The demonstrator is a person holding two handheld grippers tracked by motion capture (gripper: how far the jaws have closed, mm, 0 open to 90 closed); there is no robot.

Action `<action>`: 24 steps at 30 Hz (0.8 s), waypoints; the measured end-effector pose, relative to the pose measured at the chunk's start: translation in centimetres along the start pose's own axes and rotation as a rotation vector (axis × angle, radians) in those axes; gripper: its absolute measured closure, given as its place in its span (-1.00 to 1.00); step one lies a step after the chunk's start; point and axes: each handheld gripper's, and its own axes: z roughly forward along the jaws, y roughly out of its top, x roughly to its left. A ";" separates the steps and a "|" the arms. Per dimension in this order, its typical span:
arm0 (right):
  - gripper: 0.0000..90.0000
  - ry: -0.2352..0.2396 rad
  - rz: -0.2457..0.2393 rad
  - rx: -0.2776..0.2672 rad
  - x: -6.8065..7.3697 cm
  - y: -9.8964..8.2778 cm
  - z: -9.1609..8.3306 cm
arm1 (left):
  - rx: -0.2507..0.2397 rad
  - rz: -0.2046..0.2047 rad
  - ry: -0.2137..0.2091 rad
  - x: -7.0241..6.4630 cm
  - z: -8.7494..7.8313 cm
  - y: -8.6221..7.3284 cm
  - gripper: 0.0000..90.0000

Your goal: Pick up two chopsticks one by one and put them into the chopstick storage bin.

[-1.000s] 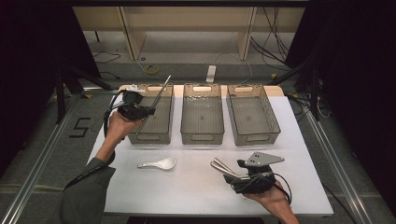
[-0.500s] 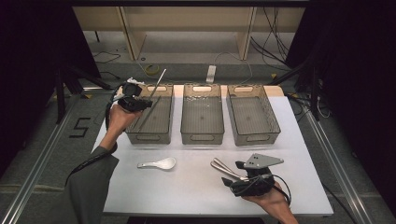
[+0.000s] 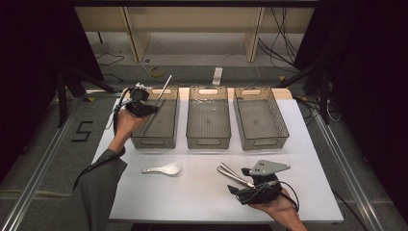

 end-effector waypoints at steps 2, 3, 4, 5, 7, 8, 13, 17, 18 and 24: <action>-0.45 0.001 -0.002 0.002 0.1 0.0 0.0 | 0.008 -0.010 0.008 0.1 0.2 0.0 0.88; -0.45 0.001 -0.002 0.001 0.1 0.0 0.0 | 0.008 -0.018 0.008 0.1 0.2 0.0 0.88; -0.45 0.000 -0.001 0.000 0.0 0.0 0.0 | 0.015 -0.016 0.012 0.1 0.3 0.0 0.88; -0.45 0.000 -0.001 0.001 0.0 0.0 0.0 | 0.022 -0.013 0.021 0.1 0.5 0.0 0.88; -0.45 -0.002 -0.002 0.002 0.0 -0.1 0.0 | 0.026 -0.014 0.031 0.1 0.7 -0.1 0.87; -0.45 -0.001 -0.002 0.002 0.0 -0.1 0.0 | 0.026 -0.014 0.031 0.1 0.7 -0.1 0.87; -0.45 -0.008 0.000 0.003 0.0 -0.1 -0.2 | 0.027 -0.050 0.044 0.3 1.1 -0.4 0.36; -0.45 -0.009 0.006 -0.002 -0.1 -0.1 -0.3 | 0.033 -0.071 0.026 0.2 0.7 -0.4 0.09; -0.45 -0.009 0.006 -0.001 -0.1 -0.1 -0.3 | 0.037 -0.076 0.017 0.1 0.6 -0.4 0.02; -0.45 -0.012 0.009 -0.004 -0.1 -0.2 -0.4 | 0.035 -0.050 -0.079 -1.1 -1.0 -1.2 -0.24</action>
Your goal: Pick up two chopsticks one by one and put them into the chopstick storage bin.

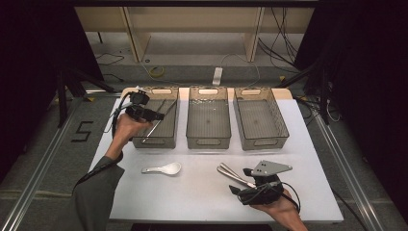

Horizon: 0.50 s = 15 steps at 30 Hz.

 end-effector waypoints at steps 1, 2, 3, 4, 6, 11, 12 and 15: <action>-0.45 0.000 0.000 0.001 0.0 0.0 0.0 | -0.005 0.010 -0.015 -0.3 -0.4 -0.3 -0.27; -0.45 -0.001 -0.001 0.001 0.0 0.0 0.0 | -0.015 0.008 -0.034 -0.6 -0.8 -0.5 -0.31; -0.45 -0.002 -0.001 0.001 -0.1 -0.1 0.0 | -0.020 0.013 -0.060 -0.9 -1.2 -0.8 -0.35; -0.45 -0.002 -0.001 0.001 -0.1 -0.1 0.0 | -0.022 0.024 -0.088 -1.3 -1.6 -1.1 -0.40; -0.45 -0.004 -0.001 -0.001 -0.1 0.0 0.0 | -0.027 0.053 -0.134 -1.9 -2.1 -1.5 -0.45; -0.45 -0.008 -0.007 -0.008 0.2 0.0 -0.1 | -0.030 0.102 -0.155 -2.9 -3.1 -2.2 -0.51; -0.45 -0.009 -0.012 -0.010 0.2 0.0 -0.2 | -0.024 0.110 -0.155 -3.1 -3.2 -2.4 -0.52; -0.45 -0.013 -0.007 -0.022 0.1 0.1 -0.2 | -0.018 0.139 -0.159 -3.6 -3.6 -3.0 -0.53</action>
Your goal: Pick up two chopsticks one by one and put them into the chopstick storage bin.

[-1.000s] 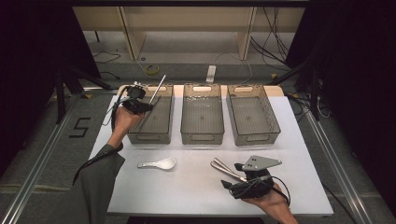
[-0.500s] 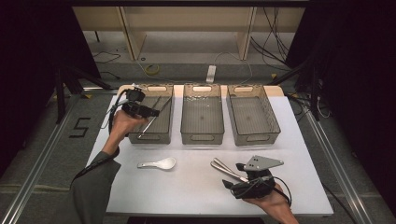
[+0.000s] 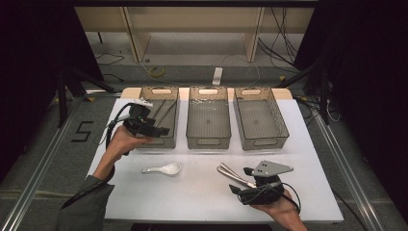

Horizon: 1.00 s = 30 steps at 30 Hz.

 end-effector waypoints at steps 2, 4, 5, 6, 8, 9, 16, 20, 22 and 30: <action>-0.45 -0.001 0.009 -0.002 -0.1 0.0 0.0 | 0.004 0.014 -0.002 -0.3 -0.1 -0.3 -0.54; -0.45 -0.003 0.005 -0.001 -0.1 -0.1 0.1 | 0.009 0.024 -0.012 -0.5 -0.1 -0.7 -0.55; -0.45 -0.004 0.007 -0.002 -0.1 -0.1 0.1 | 0.015 0.029 -0.016 -0.7 0.0 -1.0 -0.55; -0.45 -0.004 0.008 -0.005 -0.1 -0.1 0.1 | 0.026 0.035 -0.018 -0.8 0.0 -1.3 -0.56; -0.45 -0.002 0.007 -0.006 -0.1 -0.1 0.1 | 0.046 0.052 -0.019 -0.9 0.2 -1.9 -0.56; -0.45 -0.004 0.008 -0.006 -0.1 -0.1 0.1 | 0.053 0.056 -0.019 -1.0 0.2 -2.1 -0.57; -0.45 -0.009 0.025 -0.038 -0.3 -0.1 -0.2 | 0.098 0.099 -0.035 -2.4 0.6 -3.3 -0.60; -0.45 -0.011 0.049 -0.076 -0.6 -0.1 -0.5 | 0.118 0.114 -0.042 -2.8 0.7 -3.5 -0.60; -0.45 -0.007 0.065 -0.090 -0.8 -0.2 -0.6 | 0.134 0.126 -0.039 -2.9 0.8 -3.6 -0.61; -0.46 -0.008 0.075 -0.106 -1.2 -0.4 -0.7 | 0.225 0.161 -0.040 -3.5 1.2 -4.2 -0.61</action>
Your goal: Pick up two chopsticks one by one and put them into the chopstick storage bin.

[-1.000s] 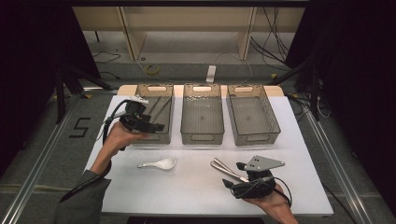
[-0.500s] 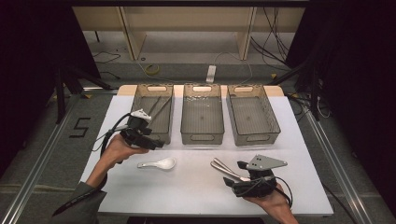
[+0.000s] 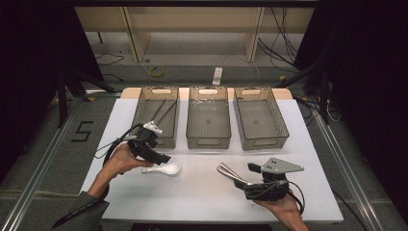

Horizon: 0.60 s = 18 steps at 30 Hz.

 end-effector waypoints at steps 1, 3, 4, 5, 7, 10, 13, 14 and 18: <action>-0.46 0.000 -0.001 0.000 0.0 0.0 0.0 | 0.000 0.000 0.000 0.0 0.0 0.0 -0.61; -0.46 0.001 0.001 0.000 0.0 0.0 0.0 | 0.029 0.034 -0.001 -0.5 0.3 -0.3 -0.61; -0.46 0.002 -0.001 0.000 0.1 0.0 0.0 | 0.040 0.042 -0.005 -0.6 0.3 -0.4 -0.61; -0.46 0.003 -0.001 -0.001 0.1 0.0 0.0 | 0.040 0.042 -0.005 -0.6 0.3 -0.4 -0.62; -0.46 0.004 0.000 -0.002 0.0 0.0 0.0 | 0.060 0.054 -0.008 -0.8 0.6 -0.7 -0.62; -0.46 0.004 0.000 -0.002 0.0 0.0 0.0 | 0.071 0.055 0.003 -0.9 0.8 -1.0 -0.62; -0.46 0.007 -0.001 0.002 0.0 0.0 0.1 | 0.095 0.069 0.018 -0.9 1.1 -1.3 -0.63; -0.46 0.006 -0.001 0.004 0.1 0.0 0.1 | 0.104 0.071 0.026 -0.9 1.3 -1.3 -0.64; -0.46 0.006 0.000 0.003 0.1 0.0 0.1 | 0.127 0.067 0.045 -1.0 1.7 -1.6 -0.65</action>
